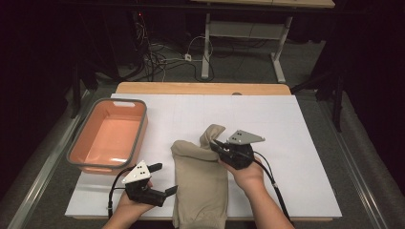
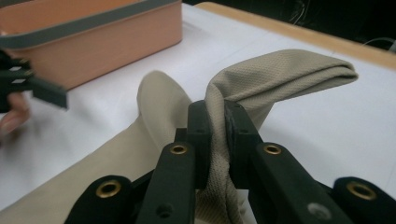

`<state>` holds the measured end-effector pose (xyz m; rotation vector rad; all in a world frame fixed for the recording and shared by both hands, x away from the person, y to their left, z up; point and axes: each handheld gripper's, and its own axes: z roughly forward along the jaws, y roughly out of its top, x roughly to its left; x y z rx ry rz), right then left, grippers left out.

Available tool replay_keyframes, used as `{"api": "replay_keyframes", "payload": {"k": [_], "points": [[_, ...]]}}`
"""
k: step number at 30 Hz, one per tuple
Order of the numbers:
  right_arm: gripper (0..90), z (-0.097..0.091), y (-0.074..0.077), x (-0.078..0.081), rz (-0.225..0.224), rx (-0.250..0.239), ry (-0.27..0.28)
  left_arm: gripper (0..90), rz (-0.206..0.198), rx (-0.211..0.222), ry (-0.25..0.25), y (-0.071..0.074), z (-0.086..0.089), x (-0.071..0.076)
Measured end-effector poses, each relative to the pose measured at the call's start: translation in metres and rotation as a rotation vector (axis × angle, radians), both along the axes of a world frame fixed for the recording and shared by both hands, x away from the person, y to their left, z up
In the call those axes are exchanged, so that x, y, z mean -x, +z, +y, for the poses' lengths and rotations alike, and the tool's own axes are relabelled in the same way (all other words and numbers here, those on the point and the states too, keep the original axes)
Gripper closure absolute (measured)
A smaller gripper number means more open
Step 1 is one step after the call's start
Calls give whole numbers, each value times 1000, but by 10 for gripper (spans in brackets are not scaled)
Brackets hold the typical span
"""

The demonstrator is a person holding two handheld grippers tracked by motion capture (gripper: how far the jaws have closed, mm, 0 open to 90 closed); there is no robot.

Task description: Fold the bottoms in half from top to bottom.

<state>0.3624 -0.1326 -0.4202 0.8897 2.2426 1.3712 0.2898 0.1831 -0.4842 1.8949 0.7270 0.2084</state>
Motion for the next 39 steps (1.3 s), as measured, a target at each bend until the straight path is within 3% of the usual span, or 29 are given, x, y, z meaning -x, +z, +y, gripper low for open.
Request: {"api": "replay_keyframes", "payload": {"k": [3,8,9,12,18,24,30,33,34,37,39], "points": [[805,-11,-19,18,46,-5,-3,0,-2,-2,1,0,0,0],[729,-21,-40,31,98,42,-39,0,-1,-3,1,0,0,0],[682,-26,-47,36,129,51,-60,0,-2,-4,1,0,0,0],[640,-33,-48,45,119,79,-76,0,-2,-3,0,0,0,1],[600,-45,-37,51,107,65,-92,0,-3,-4,1,0,-1,1],[521,-47,-27,39,104,49,-111,0,-8,-8,2,0,-1,1],[424,-39,-31,10,119,47,-119,0,-9,-10,2,0,-1,1],[425,-35,-32,0,113,62,-124,0,-10,-10,2,0,-1,2],[430,-31,-33,-13,119,61,-137,0,-10,-8,-1,0,-1,2],[434,-24,-35,-30,128,75,-163,0,-11,-6,-6,0,-1,1],[435,-21,-35,-35,138,76,-165,0,-10,-5,-7,0,-1,1]]}}
